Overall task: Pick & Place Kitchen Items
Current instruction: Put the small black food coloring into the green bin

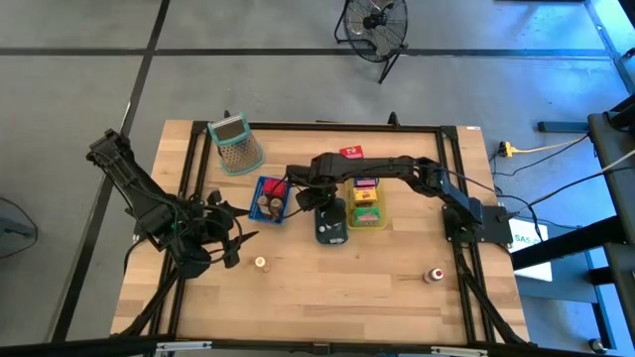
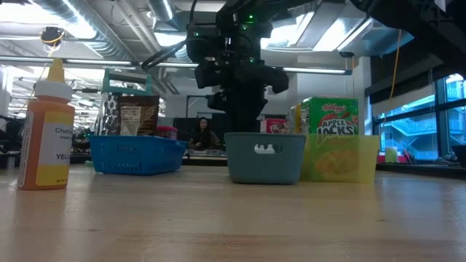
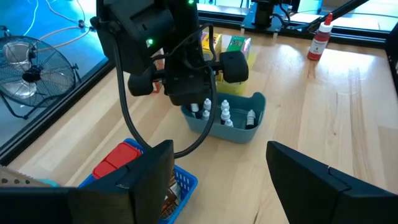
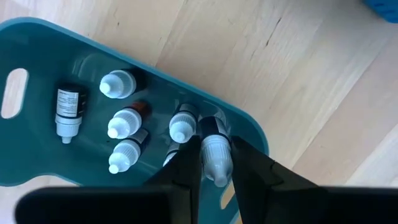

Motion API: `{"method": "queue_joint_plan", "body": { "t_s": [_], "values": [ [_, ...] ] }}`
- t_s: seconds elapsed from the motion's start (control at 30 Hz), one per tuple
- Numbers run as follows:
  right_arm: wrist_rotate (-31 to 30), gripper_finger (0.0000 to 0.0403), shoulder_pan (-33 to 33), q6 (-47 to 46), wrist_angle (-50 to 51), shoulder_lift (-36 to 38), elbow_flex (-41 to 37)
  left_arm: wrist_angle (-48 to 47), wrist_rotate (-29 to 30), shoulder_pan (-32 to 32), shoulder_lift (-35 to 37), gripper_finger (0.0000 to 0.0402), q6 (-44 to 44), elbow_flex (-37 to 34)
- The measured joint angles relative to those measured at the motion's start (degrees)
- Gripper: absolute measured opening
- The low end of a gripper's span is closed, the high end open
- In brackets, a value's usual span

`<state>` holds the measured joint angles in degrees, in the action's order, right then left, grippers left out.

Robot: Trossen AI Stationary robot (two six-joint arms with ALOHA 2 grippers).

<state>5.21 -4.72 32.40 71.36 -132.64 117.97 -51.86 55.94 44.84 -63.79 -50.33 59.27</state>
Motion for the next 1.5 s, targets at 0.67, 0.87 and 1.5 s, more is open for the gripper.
{"method": "queue_joint_plan", "body": {
  "t_s": [0.67, 0.87, 1.5],
  "values": [
    [0.9, 0.0081, -0.8, 0.0, -1.3, 0.0, -1.0, 0.2, 1.0, 0.0, 0.0, 0.0253, 0.6, 0.0],
    [0.8, 0.0082, -1.3, -0.2, -1.0, 0.0, -1.0, 0.2, 1.2, 0.0, 0.0, 0.0253, 0.6, 0.0],
    [2.3, 0.0082, -1.3, -0.5, -1.1, -1.2, -1.0, 0.2, 1.1, 0.0, -1.2, 0.0253, 0.6, 0.0]
  ]
}}
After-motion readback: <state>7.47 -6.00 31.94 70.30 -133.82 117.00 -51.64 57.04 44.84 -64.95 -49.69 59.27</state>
